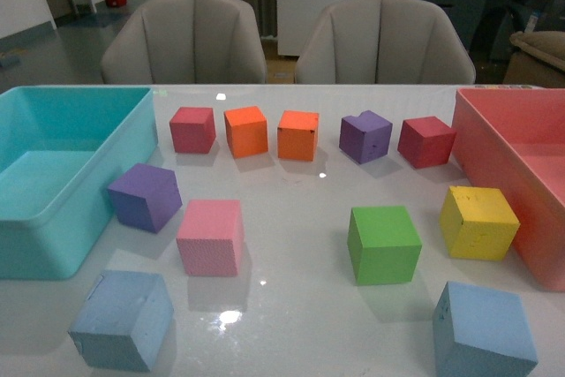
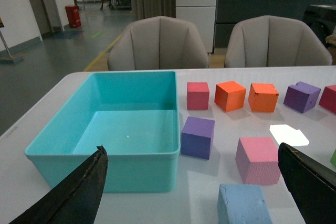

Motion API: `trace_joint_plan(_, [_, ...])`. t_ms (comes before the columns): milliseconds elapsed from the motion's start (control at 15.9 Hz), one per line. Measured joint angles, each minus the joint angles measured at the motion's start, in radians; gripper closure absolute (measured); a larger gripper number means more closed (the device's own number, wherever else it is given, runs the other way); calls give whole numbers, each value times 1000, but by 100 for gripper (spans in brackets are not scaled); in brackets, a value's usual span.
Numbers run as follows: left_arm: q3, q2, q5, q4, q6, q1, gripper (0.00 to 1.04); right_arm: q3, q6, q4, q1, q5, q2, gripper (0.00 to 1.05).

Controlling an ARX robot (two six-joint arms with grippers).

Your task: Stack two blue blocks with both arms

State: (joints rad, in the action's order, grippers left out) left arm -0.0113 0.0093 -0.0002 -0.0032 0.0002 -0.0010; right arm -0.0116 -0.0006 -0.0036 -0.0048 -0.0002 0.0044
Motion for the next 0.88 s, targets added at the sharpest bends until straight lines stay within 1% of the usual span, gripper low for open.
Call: trace_joint_plan(878, [0,0,0,0,0,0,7,0,0,0,0,0,0,6])
